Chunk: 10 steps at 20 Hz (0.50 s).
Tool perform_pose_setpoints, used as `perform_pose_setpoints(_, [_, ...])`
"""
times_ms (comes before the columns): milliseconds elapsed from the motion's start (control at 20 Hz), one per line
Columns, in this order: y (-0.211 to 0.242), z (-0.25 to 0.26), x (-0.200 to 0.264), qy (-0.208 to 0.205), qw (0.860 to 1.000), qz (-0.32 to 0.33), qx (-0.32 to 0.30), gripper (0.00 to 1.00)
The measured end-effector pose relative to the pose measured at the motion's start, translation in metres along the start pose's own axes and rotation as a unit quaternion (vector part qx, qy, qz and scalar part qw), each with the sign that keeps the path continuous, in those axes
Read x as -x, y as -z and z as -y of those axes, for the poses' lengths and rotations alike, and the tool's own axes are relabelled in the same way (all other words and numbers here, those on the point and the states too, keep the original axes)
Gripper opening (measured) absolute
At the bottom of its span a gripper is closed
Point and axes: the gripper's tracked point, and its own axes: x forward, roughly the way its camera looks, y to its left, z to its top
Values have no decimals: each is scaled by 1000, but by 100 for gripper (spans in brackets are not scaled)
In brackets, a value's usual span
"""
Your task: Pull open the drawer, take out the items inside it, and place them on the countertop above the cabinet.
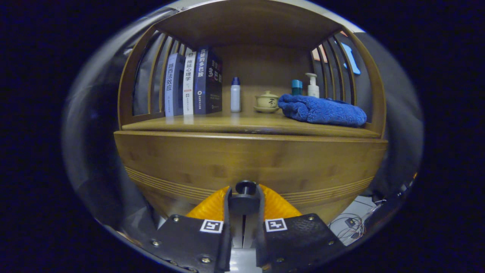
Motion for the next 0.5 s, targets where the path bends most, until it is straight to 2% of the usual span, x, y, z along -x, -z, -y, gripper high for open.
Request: perform_pose_setpoints(500, [21,0,80,1,1000,-12,-2,26])
